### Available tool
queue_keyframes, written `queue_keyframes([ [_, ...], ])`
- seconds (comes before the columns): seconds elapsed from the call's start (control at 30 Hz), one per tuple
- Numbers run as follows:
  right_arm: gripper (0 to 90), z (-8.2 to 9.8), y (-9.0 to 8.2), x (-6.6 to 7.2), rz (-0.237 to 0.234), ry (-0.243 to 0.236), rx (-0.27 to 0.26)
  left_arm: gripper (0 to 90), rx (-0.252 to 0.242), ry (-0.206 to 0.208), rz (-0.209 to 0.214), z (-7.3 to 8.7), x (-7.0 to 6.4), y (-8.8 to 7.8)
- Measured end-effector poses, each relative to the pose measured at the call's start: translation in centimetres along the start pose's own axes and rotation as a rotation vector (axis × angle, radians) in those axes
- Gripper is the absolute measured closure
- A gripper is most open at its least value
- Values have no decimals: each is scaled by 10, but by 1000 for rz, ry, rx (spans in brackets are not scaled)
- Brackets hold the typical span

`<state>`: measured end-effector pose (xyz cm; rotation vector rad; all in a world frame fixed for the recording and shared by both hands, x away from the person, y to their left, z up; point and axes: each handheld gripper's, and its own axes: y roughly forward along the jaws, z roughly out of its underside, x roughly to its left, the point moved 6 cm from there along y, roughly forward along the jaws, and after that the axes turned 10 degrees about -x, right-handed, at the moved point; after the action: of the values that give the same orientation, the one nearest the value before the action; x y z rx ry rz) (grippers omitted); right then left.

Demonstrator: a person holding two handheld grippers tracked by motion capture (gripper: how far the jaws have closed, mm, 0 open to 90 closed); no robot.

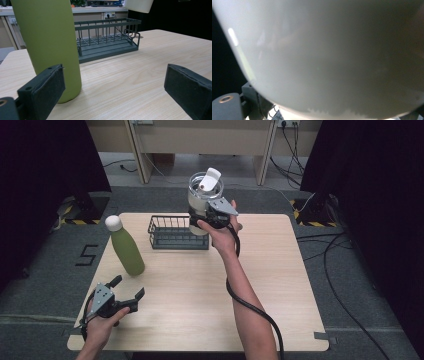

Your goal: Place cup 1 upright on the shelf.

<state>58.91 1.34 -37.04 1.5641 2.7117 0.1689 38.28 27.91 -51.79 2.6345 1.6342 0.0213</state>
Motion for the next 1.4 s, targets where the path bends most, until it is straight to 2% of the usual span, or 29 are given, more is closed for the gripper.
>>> queue_keyframes([
  [0.47, 103, -1, 22, 0, 12, -18, 2, 27, -4, -6, 0, 0, 0, 0],
  [0.67, 103, 5, 31, -2, 25, -6, 16, 27, -8, -10, -3, 0, 1, 0],
  [1.0, 103, 13, 46, -4, 29, -14, 28, 27, -10, -10, -1, -1, 0, 0],
  [1.4, 103, 27, 56, -8, 43, -11, 59, 27, -10, -13, 4, -1, -1, 0],
])
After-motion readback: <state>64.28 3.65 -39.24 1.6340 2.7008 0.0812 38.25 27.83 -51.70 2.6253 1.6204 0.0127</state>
